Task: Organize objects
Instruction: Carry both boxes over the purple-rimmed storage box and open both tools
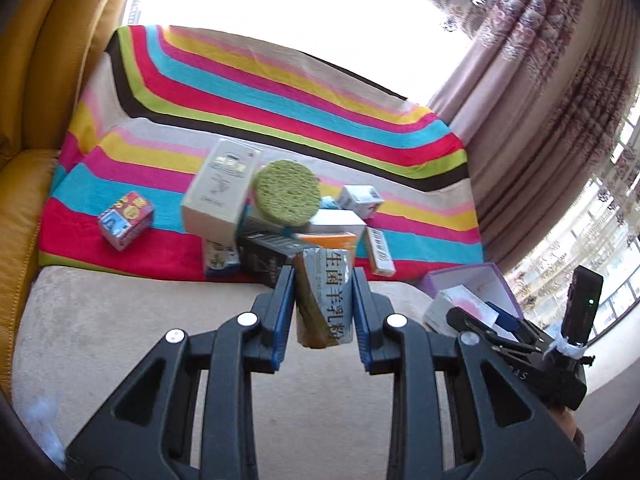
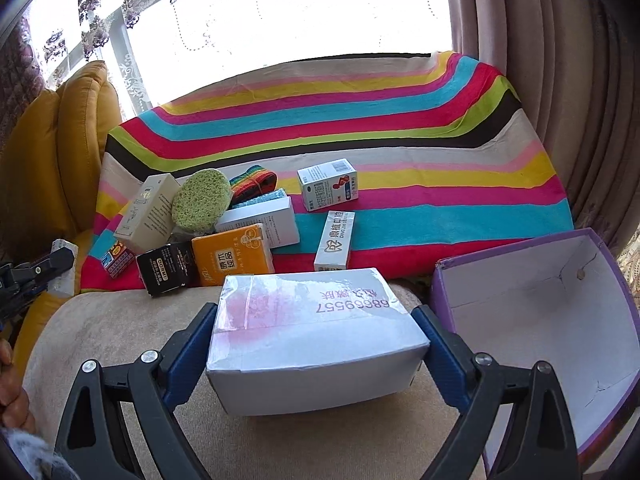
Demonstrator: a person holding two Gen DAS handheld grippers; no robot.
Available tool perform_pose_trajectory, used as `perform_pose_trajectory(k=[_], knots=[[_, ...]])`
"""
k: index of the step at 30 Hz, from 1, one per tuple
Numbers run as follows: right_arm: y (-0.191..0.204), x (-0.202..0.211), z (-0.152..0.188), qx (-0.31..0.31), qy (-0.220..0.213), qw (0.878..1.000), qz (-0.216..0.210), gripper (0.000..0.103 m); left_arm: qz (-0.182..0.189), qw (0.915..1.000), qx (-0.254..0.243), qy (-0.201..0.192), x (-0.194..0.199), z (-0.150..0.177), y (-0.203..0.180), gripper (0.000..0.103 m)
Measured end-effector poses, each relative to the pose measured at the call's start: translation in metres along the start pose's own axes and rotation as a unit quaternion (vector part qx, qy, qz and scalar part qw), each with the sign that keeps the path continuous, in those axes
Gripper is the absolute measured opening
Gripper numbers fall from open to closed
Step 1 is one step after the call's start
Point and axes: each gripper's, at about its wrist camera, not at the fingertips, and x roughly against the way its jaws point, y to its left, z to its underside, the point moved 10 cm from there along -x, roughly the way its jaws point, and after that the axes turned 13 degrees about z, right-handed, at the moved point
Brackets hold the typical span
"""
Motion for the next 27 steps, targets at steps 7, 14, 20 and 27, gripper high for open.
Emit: perform_pose_trajectory(k=[7,14,20,27], knots=[[-0.078,0.015,0.025,-0.047,0.005,0.998,0.051,0.095,0.109,0.9896,-0.03,0.09,-0.06,0.035,-0.092,0.032],[-0.147,0.02,0.036,-0.099,-0.002,0.989,0.108,0.095,0.168,0.9731,-0.042,0.152,-0.116,0.056,-0.158,0.032],[-0.196,0.025,0.044,-0.138,-0.006,0.978,0.158,0.096,0.205,0.9624,-0.047,0.172,-0.151,0.058,-0.205,0.036],[-0.221,0.029,0.053,-0.159,-0.011,0.97,0.184,0.098,0.194,0.9635,-0.062,0.173,-0.158,0.058,-0.213,0.071]])
